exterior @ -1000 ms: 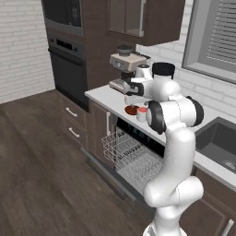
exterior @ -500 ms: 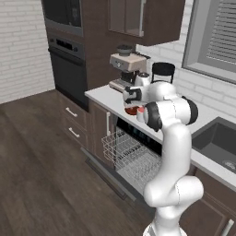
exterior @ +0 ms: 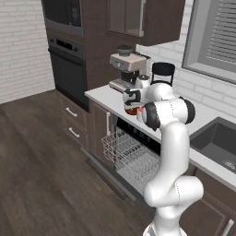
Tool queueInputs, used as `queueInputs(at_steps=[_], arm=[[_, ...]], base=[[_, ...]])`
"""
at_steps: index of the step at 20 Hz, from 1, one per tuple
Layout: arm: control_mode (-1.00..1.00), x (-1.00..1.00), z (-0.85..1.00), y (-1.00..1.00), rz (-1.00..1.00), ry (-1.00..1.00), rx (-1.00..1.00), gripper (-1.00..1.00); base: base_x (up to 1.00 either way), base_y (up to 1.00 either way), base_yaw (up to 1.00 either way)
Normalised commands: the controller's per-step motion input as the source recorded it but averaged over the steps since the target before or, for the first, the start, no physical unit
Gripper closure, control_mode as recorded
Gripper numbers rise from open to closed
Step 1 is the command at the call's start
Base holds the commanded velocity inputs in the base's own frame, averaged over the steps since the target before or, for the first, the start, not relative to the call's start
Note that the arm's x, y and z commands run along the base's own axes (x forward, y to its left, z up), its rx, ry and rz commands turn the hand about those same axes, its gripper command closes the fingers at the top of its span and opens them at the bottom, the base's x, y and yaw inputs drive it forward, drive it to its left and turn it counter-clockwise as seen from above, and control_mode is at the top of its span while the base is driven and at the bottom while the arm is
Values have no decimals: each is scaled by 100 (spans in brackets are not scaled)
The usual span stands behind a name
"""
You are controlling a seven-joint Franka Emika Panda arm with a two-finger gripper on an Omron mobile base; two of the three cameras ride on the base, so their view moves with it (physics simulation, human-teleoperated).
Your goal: Pick up the cup and bowl from the counter, place them in the dishwasher, and close the dishwasher door.
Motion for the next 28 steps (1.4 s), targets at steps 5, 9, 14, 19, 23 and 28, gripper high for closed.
queueInputs(at_steps=[5, 9, 14, 19, 23, 28], arm=[[-100, 3, -14, 0, 0, 10, 0, -100], [-100, 5, -17, -1, 2, 7, 0, -100], [-100, 19, -7, -10, 6, 8, 0, -100], [-100, 10, -12, -5, 6, 7, 0, -100], [-100, 1, -22, -1, 8, 5, 0, -100], [-100, 14, -18, 0, 9, 1, 0, -100]], base=[[0, 0, 0], [0, 0, 0], [0, 0, 0], [0, 0, 0], [0, 0, 0], [0, 0, 0]])
